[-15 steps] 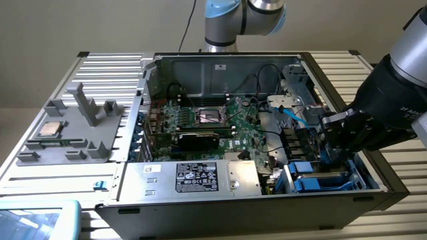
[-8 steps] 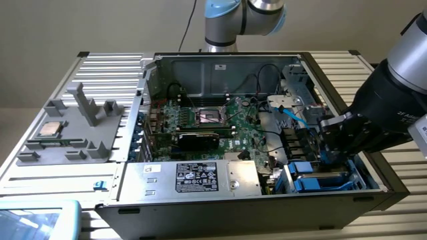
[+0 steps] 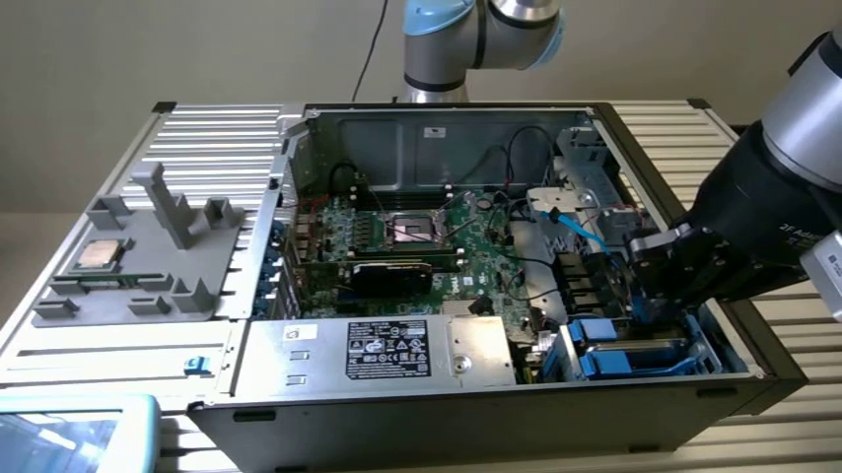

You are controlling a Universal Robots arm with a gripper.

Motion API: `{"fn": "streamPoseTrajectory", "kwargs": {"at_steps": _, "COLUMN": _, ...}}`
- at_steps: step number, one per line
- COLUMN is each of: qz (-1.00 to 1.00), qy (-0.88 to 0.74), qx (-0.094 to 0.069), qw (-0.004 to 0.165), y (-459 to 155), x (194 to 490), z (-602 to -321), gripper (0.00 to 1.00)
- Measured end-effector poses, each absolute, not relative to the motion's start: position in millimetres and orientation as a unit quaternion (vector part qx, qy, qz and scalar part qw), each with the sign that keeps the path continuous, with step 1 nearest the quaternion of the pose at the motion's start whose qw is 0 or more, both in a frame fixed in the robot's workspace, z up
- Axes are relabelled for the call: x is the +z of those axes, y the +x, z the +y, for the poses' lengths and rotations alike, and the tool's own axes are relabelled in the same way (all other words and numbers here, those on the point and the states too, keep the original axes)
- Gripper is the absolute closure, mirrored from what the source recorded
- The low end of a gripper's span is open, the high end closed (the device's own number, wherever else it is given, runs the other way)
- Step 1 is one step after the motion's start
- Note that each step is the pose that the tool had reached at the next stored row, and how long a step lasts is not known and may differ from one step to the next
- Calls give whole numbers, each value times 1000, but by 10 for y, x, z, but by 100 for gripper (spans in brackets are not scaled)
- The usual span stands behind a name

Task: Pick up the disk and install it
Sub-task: 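Insert the second disk wire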

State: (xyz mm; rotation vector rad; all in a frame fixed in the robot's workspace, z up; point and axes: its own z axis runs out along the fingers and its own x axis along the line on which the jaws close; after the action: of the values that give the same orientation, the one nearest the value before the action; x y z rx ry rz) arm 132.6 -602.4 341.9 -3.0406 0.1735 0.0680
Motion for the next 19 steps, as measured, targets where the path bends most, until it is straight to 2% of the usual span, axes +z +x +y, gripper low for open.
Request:
{"fn": "streamPoseTrajectory", "kwargs": {"at_steps": 11, "qz": 57, "qy": -997, "qx": 30, "qw": 51, "y": 1348, "x": 3388, "z": -6024, "gripper": 89}}
{"fn": "streamPoseTrajectory", "kwargs": {"at_steps": 19, "qz": 57, "qy": -997, "qx": 31, "qw": 51, "y": 1358, "x": 3552, "z": -6027, "gripper": 89}}
